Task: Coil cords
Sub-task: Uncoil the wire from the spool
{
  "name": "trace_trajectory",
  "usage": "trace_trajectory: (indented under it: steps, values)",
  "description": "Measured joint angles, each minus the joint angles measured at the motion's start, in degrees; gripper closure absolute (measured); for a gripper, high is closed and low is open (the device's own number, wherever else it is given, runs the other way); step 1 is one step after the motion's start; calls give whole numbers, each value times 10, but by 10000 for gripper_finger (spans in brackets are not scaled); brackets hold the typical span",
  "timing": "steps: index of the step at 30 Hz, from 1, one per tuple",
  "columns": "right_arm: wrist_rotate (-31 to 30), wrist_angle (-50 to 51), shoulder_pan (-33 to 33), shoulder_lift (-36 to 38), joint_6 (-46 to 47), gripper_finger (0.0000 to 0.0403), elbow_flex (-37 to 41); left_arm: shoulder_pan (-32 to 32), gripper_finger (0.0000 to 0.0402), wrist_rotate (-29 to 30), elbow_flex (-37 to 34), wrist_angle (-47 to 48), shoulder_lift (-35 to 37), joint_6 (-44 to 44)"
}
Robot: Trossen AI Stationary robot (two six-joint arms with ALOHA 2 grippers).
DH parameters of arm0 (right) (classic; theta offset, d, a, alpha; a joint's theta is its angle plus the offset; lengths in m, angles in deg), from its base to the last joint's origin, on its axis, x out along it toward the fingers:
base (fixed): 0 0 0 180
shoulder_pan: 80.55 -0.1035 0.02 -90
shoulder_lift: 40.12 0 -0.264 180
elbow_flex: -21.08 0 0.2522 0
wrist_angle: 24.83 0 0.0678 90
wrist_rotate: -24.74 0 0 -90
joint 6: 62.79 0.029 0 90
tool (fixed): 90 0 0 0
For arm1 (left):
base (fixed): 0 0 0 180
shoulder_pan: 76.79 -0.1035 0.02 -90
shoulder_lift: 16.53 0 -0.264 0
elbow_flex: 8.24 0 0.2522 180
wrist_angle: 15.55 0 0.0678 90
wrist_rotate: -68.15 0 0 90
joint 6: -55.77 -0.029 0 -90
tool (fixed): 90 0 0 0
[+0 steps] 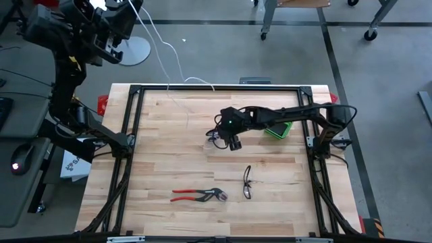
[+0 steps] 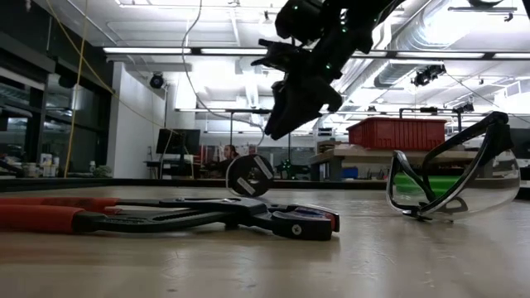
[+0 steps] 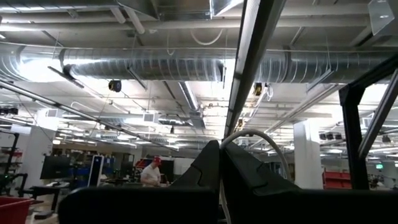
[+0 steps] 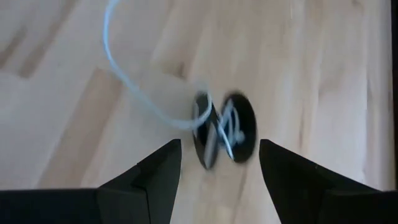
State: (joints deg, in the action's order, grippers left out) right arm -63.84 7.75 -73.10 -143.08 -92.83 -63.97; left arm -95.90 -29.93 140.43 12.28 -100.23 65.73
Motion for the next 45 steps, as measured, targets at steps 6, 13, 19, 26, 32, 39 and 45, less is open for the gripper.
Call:
trace_trajectory:
  steps: [6, 13, 19, 26, 32, 39, 45]
  values:
    - [12, -26, -20, -10, -29, 195, 0, 0, 401, 15, 0, 2, 0, 4]
    - [-42, 10, -36, -9, -85, 195, 0, 0, 401, 34, 0, 13, 0, 4]
    - [-60, 50, -33, -7, -90, 195, 0, 0, 401, 36, 0, 13, 0, 4]
    - [-44, 18, -42, -7, -84, 218, 0, 0, 401, 38, 0, 14, 0, 4]
    - [-22, -11, -51, -21, -87, 254, 0, 0, 401, 42, 0, 16, 0, 5]
    - [-23, -24, -50, -29, -88, 260, 0, 0, 401, 42, 0, 16, 0, 5]
    - [-25, -46, -50, -32, -90, 260, 0, 0, 401, 43, 0, 17, 0, 5]
